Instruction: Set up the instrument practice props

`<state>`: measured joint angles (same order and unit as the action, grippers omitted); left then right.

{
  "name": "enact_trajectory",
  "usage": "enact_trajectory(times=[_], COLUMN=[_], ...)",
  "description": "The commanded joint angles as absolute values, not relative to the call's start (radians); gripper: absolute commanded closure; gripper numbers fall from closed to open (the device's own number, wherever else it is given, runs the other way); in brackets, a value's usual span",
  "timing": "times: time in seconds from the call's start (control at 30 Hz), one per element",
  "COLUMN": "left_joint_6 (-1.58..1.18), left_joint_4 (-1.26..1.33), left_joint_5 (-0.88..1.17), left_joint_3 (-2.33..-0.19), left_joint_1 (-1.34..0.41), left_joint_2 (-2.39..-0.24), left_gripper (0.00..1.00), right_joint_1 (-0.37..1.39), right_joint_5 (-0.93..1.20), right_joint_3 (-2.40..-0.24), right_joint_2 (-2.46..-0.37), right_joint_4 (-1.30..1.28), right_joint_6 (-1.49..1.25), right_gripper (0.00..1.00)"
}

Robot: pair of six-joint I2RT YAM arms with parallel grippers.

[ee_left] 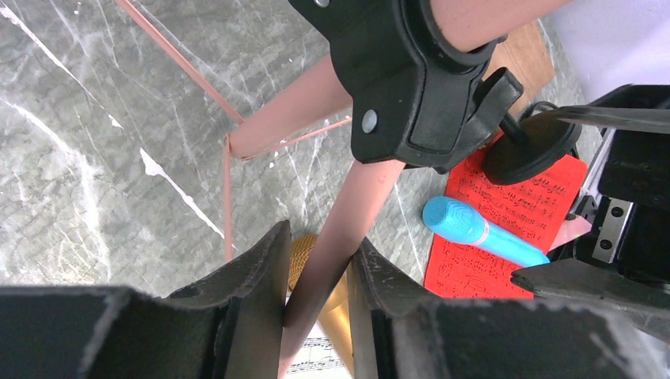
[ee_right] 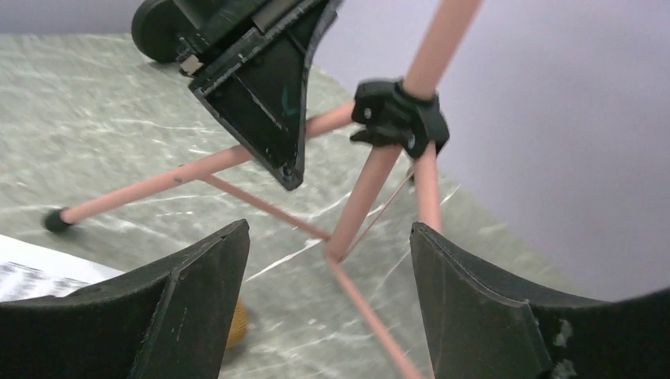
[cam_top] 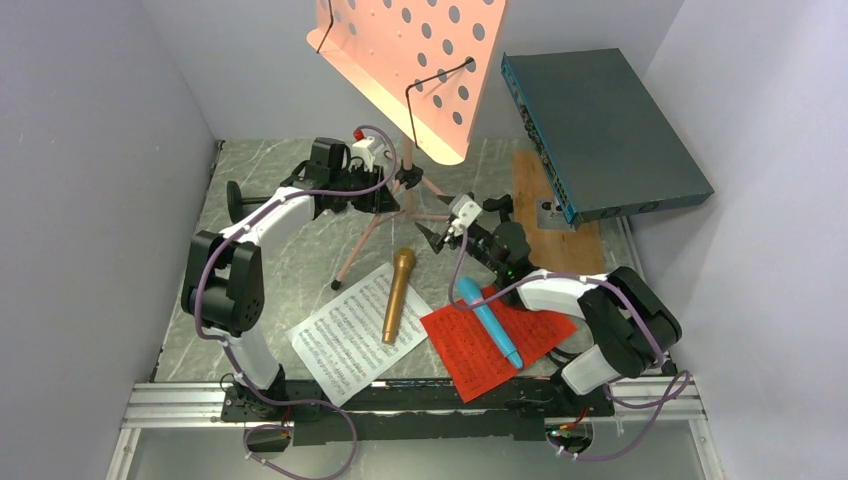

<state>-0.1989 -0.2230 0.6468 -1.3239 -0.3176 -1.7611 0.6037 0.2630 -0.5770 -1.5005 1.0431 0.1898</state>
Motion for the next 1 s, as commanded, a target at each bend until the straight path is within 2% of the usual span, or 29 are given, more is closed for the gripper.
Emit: enact_trajectory(times=[0.0,0.2,0.5,0.8,0.9,0.97], left_joint_6=[-0.238,-0.237,-0.234,-0.238,-0.239,-0.237], left_joint_4=[-0.379,-0.378,-0.384,-0.382,-0.381,-0.383], left_joint_5=[0.598,0.600,0.597,0.599,0.604,0.599], left_joint_3=[-1.311,-1.309,-1.312,-1.314,-1.310,-1.311], left_joint_1=[-0.314,-0.314,-0.310,-0.305,-0.305,-0.305], left_joint_2=[-1.816,-1.809,-1.809,-1.806,-1.807,-1.804], left_gripper=[1.00,1.00,1.00,1.00,1.00,1.00], right_joint_1=[0.607,0.608,0.623,0.636,0.655,0.665], right_joint_5=[0.370,0.424,0.417,0.347,0.273,0.227], right_joint_3=[-0.649,-0.741,-0.870,-0.852,-0.868,-0.882], right_joint_2=[-1.541,-1.597,-1.684,-1.688,-1.734,-1.761], right_joint_4=[1.183,1.111,0.956,0.920,0.953,0.977], right_joint_6=[0.588,0.791,0.973,1.096,1.142,1.154], right_gripper=[0.25,0.40,0.41,0.42,0.47,0.58])
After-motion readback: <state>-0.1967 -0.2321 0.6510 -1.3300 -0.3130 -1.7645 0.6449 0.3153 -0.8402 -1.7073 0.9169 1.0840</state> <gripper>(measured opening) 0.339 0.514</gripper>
